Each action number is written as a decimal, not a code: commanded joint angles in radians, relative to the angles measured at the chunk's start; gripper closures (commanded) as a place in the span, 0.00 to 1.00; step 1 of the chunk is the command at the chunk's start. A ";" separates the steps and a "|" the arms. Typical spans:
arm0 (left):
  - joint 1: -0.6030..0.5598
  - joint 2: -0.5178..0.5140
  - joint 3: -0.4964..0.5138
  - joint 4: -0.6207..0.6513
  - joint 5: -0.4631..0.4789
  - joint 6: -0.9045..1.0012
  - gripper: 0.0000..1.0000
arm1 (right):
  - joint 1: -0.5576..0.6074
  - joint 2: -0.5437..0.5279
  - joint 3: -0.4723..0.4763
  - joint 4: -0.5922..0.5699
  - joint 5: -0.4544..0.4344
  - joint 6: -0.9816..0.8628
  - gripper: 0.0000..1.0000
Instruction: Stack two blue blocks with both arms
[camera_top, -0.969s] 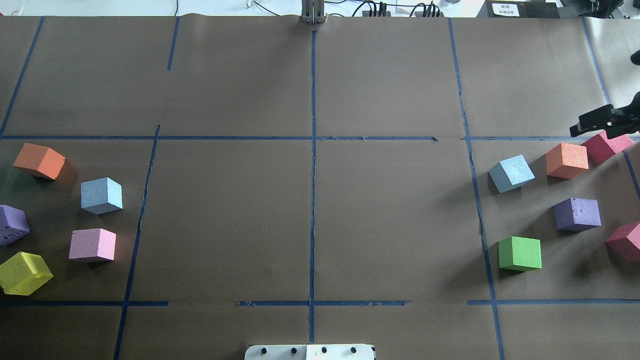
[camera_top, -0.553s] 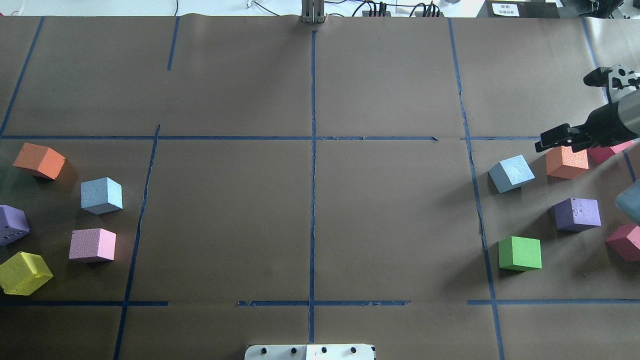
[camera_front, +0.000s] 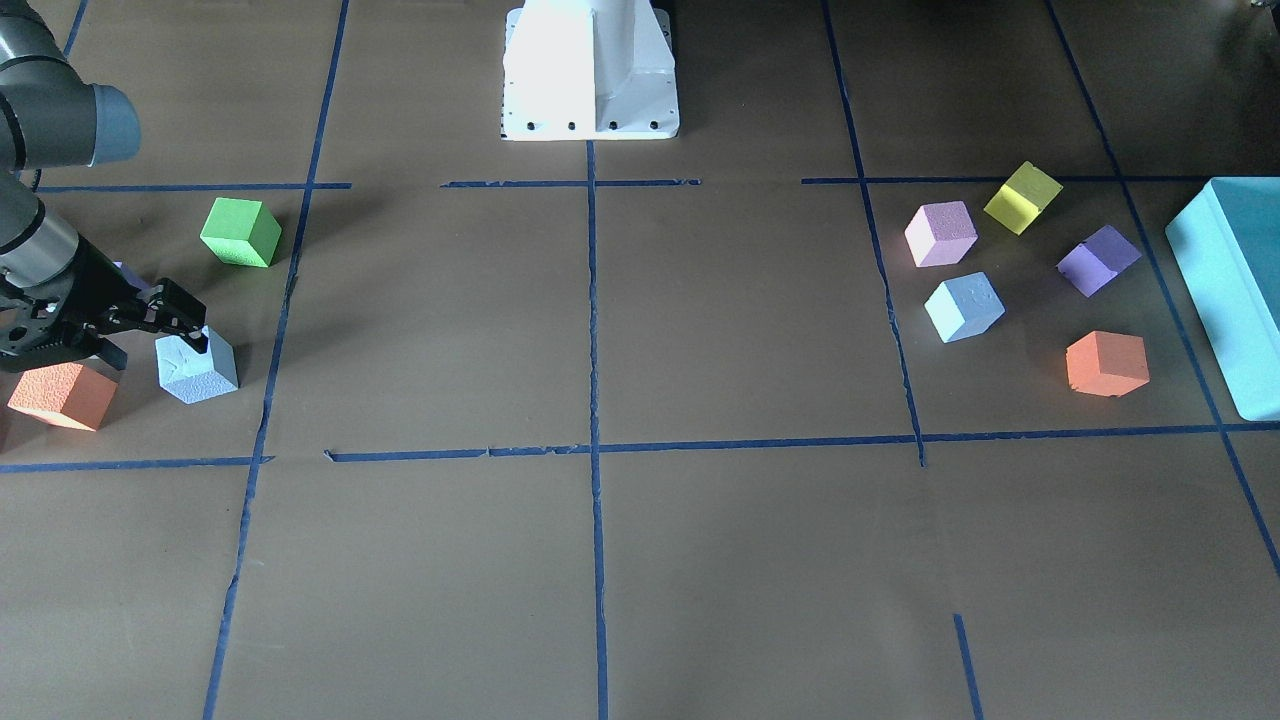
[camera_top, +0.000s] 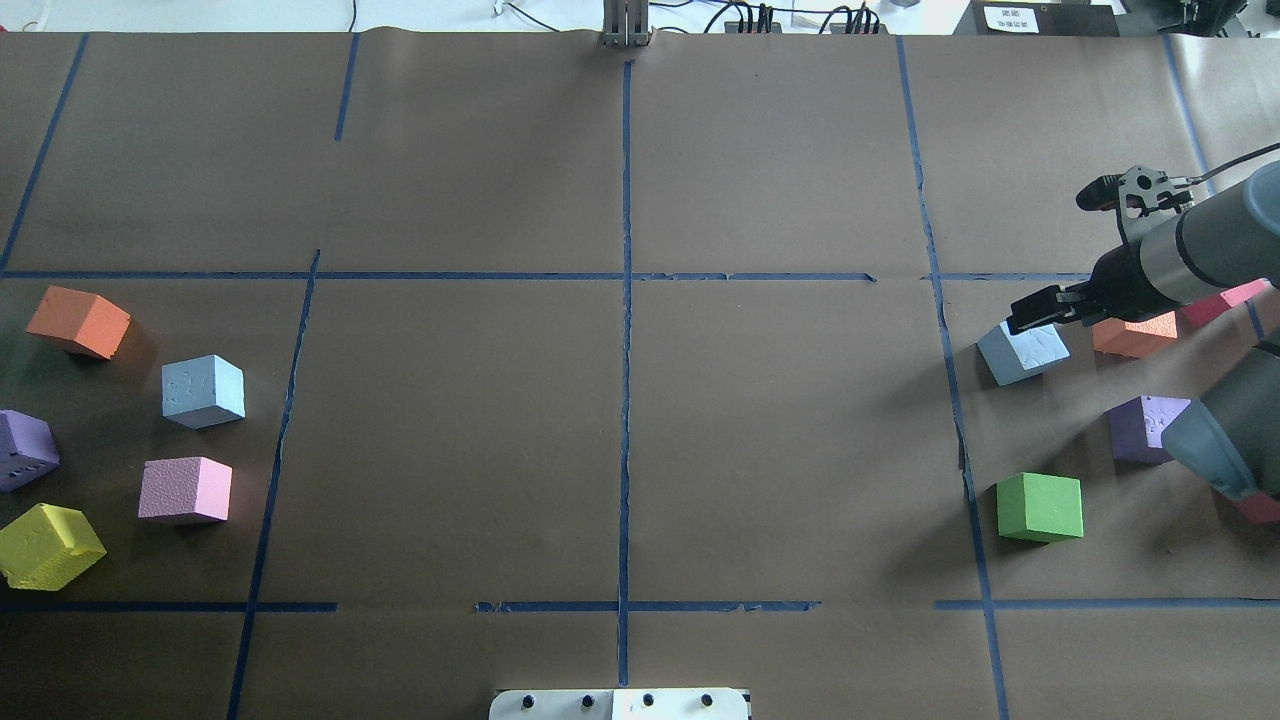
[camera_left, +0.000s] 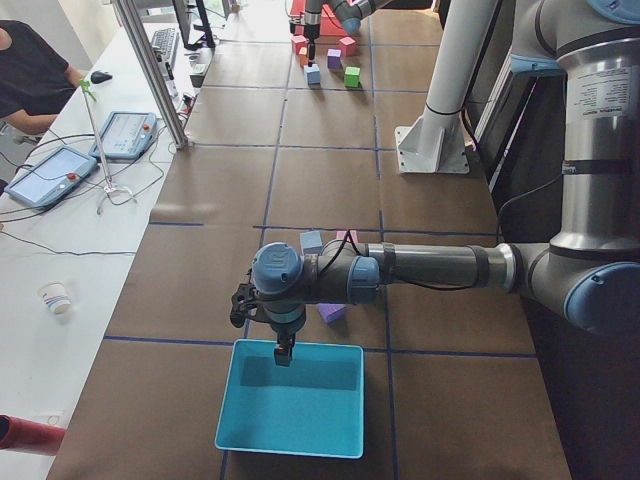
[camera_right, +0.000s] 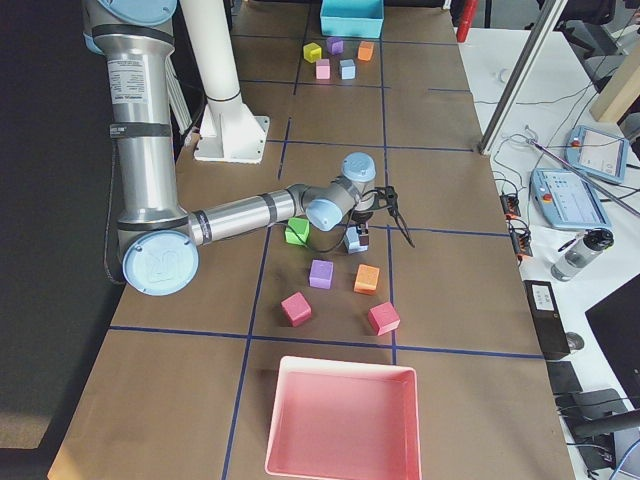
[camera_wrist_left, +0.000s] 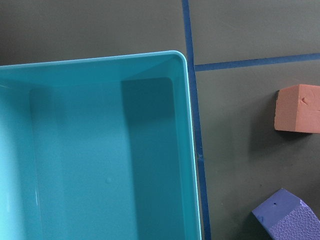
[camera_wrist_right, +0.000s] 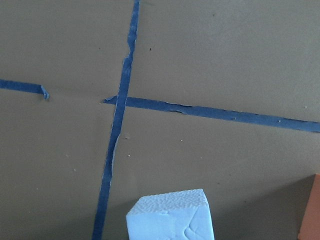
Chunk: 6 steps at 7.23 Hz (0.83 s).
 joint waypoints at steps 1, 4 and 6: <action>-0.001 0.000 -0.001 0.000 0.000 0.000 0.00 | -0.042 0.000 -0.007 -0.003 -0.033 -0.006 0.00; -0.003 0.003 -0.007 0.000 0.000 0.000 0.00 | -0.070 0.003 -0.038 -0.004 -0.065 -0.028 0.00; -0.003 0.003 -0.009 0.000 0.000 0.000 0.00 | -0.068 0.015 -0.049 -0.006 -0.064 -0.038 0.20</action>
